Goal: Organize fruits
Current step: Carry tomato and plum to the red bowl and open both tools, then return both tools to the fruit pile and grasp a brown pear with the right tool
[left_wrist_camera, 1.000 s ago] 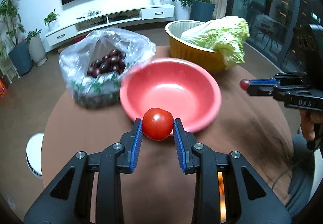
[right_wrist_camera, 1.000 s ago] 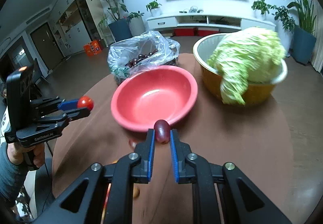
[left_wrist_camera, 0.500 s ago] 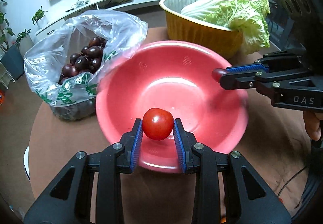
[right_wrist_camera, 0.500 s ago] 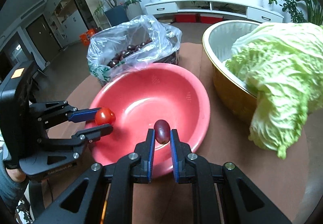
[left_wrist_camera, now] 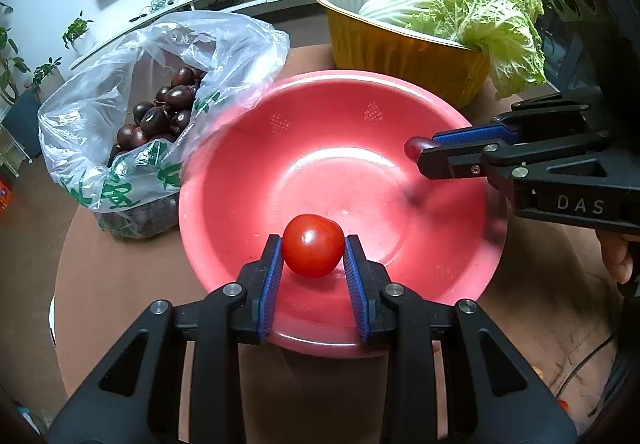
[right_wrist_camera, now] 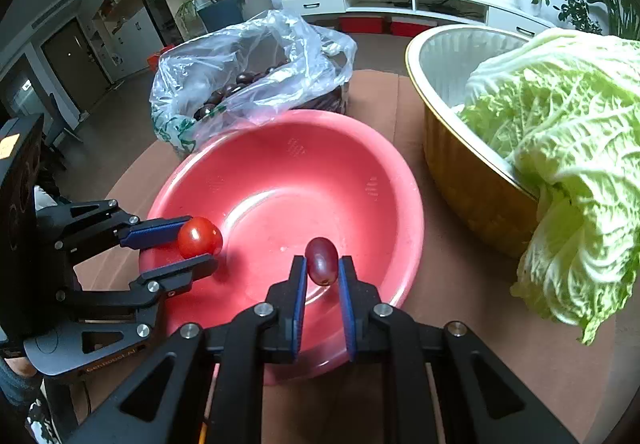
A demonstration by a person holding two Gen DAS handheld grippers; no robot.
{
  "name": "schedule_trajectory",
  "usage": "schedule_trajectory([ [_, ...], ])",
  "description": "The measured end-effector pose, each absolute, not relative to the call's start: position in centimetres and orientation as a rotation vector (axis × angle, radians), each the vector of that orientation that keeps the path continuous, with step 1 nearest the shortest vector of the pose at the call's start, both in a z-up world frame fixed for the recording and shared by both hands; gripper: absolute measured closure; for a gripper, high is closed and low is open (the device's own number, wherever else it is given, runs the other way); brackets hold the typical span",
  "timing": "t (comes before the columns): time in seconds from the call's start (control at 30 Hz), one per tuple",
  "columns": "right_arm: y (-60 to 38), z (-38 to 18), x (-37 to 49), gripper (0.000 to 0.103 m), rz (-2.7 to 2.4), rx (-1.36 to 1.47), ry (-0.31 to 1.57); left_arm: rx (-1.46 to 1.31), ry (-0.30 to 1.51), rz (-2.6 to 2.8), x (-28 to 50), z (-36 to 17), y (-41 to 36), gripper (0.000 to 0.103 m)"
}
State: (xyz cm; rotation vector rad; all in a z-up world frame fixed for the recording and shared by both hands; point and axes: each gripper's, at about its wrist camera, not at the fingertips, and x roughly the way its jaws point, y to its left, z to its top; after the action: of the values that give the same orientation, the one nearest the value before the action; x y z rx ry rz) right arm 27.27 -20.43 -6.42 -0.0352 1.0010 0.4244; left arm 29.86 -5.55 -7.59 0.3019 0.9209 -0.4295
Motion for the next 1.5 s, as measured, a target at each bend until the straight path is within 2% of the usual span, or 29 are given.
schedule_trajectory([
  [0.1,-20.6,-6.2,27.3,0.077,0.421,-0.029,0.997,0.302,0.92,-0.43,29.9,-7.6,-5.6,0.073],
  [0.17,-20.7,-6.0,27.2,0.066,0.428,-0.016,0.991,0.302,0.919,-0.43,29.8,-7.6,-5.6,0.073],
  [0.27,-20.6,-5.7,26.9,0.065,0.422,-0.022,0.986,0.301,0.917,-0.429,29.8,-7.5,-5.6,0.071],
  [0.3,-20.7,-5.5,26.8,0.065,0.422,-0.021,0.985,0.3,0.915,-0.428,29.7,-7.5,-5.6,0.065],
  [0.33,-20.9,-5.3,26.6,0.065,0.421,-0.013,0.983,0.299,0.908,-0.431,29.7,-7.3,-5.6,0.053],
  [0.4,-21.2,-4.6,26.0,0.065,0.416,0.004,0.969,0.303,0.887,-0.424,29.3,-6.9,-5.6,0.043],
  [0.57,-22.5,-1.4,22.5,0.065,0.427,0.017,0.892,0.285,0.869,-0.426,28.4,-5.6,-5.1,0.043],
  [0.63,-23.1,-0.2,20.8,0.065,0.433,0.025,0.863,0.27,0.852,-0.428,27.3,-4.8,-4.3,0.037],
  [0.7,-23.6,1.0,18.2,0.06,0.434,0.025,0.827,0.249,0.839,-0.419,26.0,-4.0,-3.5,0.032],
  [0.77,-23.9,1.8,16.0,0.044,0.442,0.026,0.8,0.213,0.825,-0.417,23.9,-3.2,-2.3,0.032],
  [0.83,-24.1,2.2,12.8,0.035,0.458,0.025,0.772,0.19,0.813,-0.414,21.7,-2.7,-1.4,0.03],
  [0.87,-24.0,2.2,11.5,0.035,0.462,0.02,0.769,0.18,0.807,-0.411,20.4,-2.5,-0.9,0.027],
  [0.93,-23.9,1.5,8.8,0.034,0.469,0.009,0.779,0.166,0.8,-0.408,17.6,-2.5,0.0,0.018],
  [1.23,-22.6,-5.0,1.6,0.035,0.499,0.095,0.949,0.255,0.875,-0.47,6.9,-6.9,0.0,0.018],
  [1.43,-19.6,-6.7,0.9,0.043,0.527,0.028,0.971,0.322,0.917,-0.486,4.2,-8.9,-0.3,0.018],
  [1.5,-18.8,-6.9,1.2,0.049,0.533,0.003,0.975,0.321,0.916,-0.493,3.9,-8.9,-0.4,0.018],
])
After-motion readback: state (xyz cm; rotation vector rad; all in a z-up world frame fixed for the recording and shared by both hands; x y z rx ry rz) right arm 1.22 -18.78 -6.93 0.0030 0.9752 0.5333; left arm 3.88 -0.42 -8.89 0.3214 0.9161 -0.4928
